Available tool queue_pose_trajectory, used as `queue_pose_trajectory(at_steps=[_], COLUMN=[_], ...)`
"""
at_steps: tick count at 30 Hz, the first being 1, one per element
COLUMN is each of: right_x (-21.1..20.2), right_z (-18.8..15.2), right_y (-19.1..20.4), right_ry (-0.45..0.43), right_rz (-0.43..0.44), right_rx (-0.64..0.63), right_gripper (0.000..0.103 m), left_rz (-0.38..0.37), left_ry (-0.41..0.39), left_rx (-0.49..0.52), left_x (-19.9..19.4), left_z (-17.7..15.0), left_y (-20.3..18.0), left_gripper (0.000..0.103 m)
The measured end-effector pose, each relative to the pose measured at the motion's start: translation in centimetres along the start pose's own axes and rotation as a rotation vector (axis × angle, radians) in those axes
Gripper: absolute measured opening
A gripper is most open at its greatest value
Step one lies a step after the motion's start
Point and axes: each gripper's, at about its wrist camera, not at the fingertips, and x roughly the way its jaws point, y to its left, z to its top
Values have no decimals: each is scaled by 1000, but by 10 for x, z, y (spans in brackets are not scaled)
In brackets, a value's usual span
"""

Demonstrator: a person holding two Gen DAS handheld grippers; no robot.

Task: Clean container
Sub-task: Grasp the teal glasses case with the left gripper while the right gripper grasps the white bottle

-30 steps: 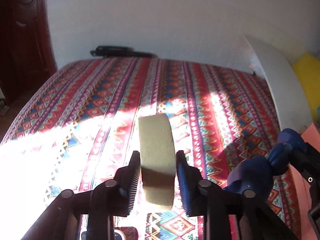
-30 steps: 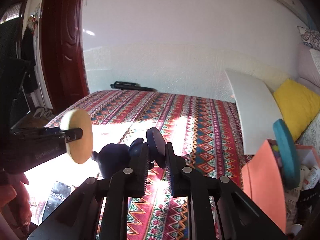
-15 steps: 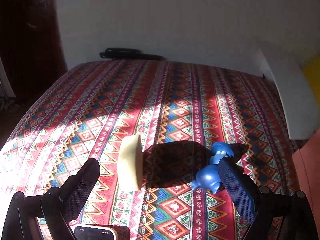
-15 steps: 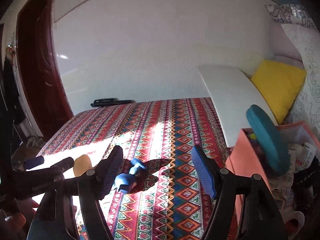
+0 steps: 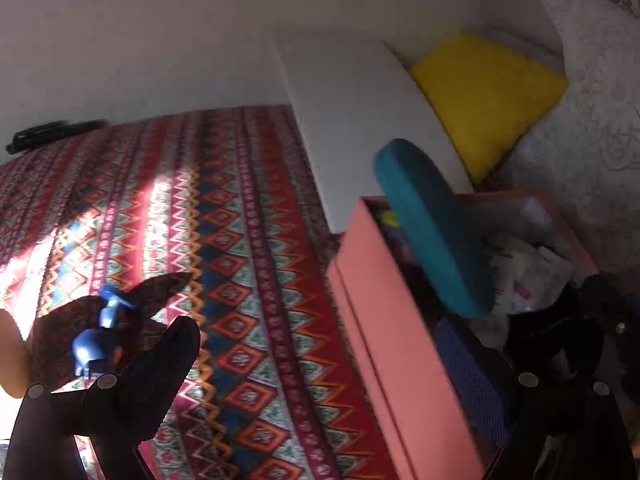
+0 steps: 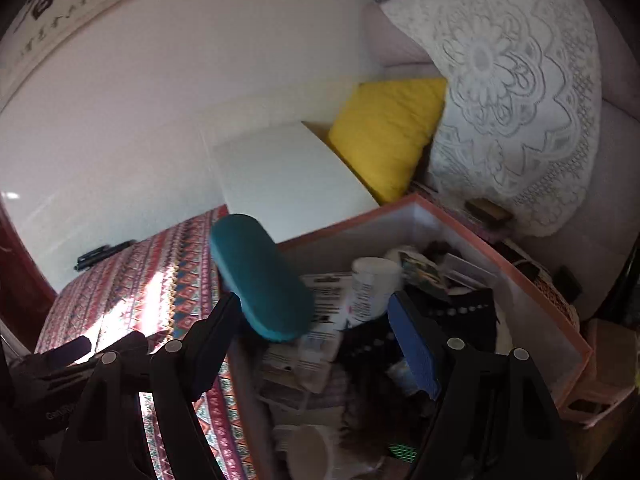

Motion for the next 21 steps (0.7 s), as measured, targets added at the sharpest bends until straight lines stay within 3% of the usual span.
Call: queue_pose_trajectory(at_steps=[3, 7, 13, 17, 19, 21], right_x=[19, 52, 90, 108, 107, 102], right_z=[5, 5, 7, 9, 11, 11], right_y=[-30, -48, -55, -58, -63, -68], right_ry=[60, 134, 198, 237, 235, 228], right_rz=[29, 67, 90, 107, 136, 159], right_rx=[56, 103, 122, 129, 156, 180], right_gripper=[74, 61, 52, 47, 46, 46], left_rz=[-43, -27, 47, 55, 97, 72], left_ry=[51, 108, 177, 172, 153, 128], left_rx=[-4, -24, -12, 7, 61, 97], left_x=[22, 55, 109, 124, 126, 122], left_z=[20, 42, 55, 68, 73, 71], left_y=[-34, -58, -69, -78, -90, -99], left_gripper=[98, 98, 98, 97, 89, 81])
